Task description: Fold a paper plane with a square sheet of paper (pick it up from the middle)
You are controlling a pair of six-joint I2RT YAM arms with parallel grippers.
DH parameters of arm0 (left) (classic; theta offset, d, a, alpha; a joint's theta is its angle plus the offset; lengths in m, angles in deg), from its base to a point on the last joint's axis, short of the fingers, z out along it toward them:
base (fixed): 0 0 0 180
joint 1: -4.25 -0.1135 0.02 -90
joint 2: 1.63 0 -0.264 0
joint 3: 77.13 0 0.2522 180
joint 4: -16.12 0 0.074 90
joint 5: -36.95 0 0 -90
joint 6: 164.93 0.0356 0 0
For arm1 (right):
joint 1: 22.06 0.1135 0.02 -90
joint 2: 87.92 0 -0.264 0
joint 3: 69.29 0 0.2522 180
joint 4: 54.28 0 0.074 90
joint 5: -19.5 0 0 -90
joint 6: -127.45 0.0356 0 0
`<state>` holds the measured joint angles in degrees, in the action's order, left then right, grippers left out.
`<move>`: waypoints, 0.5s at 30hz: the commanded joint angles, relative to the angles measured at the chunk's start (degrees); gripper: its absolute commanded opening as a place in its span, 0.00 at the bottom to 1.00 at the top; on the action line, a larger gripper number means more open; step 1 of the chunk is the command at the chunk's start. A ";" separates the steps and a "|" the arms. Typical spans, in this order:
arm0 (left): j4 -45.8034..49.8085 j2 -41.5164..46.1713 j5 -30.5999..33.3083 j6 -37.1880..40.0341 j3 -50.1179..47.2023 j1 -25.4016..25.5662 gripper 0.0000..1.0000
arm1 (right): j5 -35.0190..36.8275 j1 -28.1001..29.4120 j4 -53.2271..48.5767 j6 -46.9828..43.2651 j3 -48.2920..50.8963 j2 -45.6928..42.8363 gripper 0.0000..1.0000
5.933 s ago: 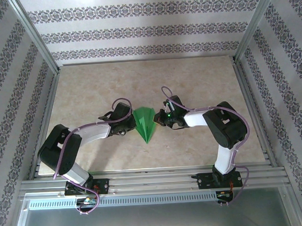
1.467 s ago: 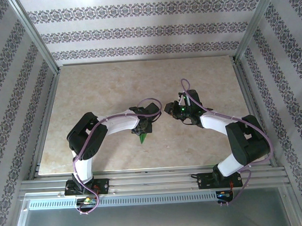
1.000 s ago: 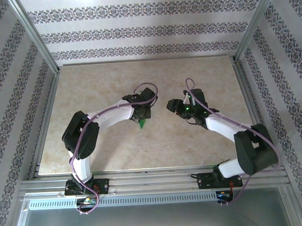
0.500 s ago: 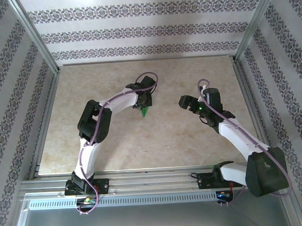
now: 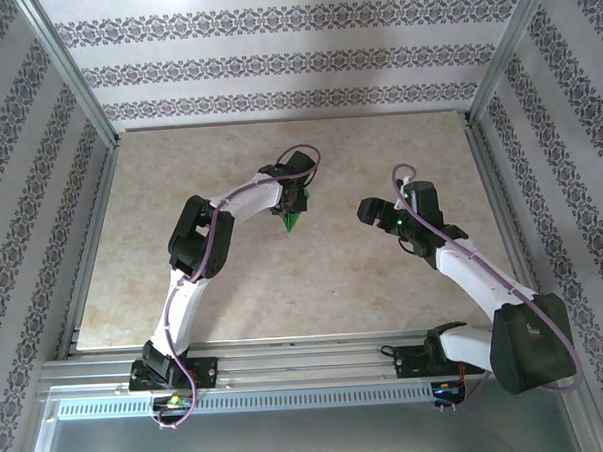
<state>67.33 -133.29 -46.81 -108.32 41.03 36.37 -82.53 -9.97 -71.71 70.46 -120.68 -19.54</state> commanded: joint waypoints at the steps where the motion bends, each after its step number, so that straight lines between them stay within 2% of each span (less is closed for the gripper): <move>1: 3.76 -1.01 0.89 0.08 1.16 -0.74 0.24 | -0.06 -0.42 0.15 0.21 0.89 -0.67 0.87; 8: 3.76 -1.92 0.53 -1.73 0.54 -0.69 0.25 | -0.36 -0.56 0.61 0.89 1.39 -0.42 0.87; 15: 2.27 -2.60 0.31 -5.69 -1.03 -0.57 0.19 | -0.80 -0.55 1.12 1.39 1.59 0.15 0.86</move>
<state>67.84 -133.40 -46.57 -111.34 41.00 36.37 -82.57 -9.97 -71.66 70.83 -120.00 -19.52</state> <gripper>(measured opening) 0.189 0.861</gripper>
